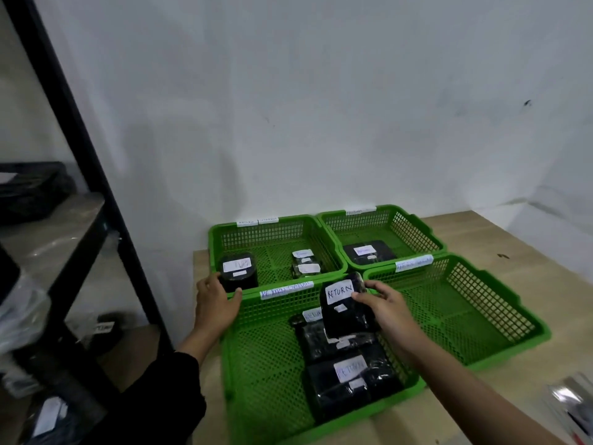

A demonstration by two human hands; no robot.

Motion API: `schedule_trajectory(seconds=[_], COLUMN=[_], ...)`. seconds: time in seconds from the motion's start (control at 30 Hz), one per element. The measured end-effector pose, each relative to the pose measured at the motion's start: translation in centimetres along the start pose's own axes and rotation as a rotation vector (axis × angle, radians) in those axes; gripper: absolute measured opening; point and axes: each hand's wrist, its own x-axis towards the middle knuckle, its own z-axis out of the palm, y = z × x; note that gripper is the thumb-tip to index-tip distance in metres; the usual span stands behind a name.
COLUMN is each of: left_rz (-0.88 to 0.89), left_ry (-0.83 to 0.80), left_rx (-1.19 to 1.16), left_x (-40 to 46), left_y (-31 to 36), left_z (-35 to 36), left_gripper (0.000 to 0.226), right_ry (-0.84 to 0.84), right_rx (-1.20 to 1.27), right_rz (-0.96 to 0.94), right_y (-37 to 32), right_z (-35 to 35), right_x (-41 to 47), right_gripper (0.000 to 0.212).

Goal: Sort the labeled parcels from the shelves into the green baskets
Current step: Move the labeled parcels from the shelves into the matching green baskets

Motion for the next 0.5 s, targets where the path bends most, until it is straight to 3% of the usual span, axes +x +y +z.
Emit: schedule_trajectory(seconds=[0.17,0.37,0.5], left_rz=[-0.113,-0.125,-0.102], left_ry=[0.078,0.064,0.092], left_rx=[-0.014,0.124,0.147], left_x=[4.3,7.3,7.5], left_y=[0.1,-0.2,-0.9], left_z=[1.7,3.7,4.6], left_gripper=[0.058,0.063,0.061], right_ry=[0.034,0.005,-0.051], right_rx=[0.018,0.017,-0.016], right_rz=[0.041,0.096,0.101], right_y=[-0.5,-1.5,-1.8], right_z=[-0.4,0.8,3.3], right_x=[5.3,13.5,18.6], right_gripper=[0.016,0.033,0.024])
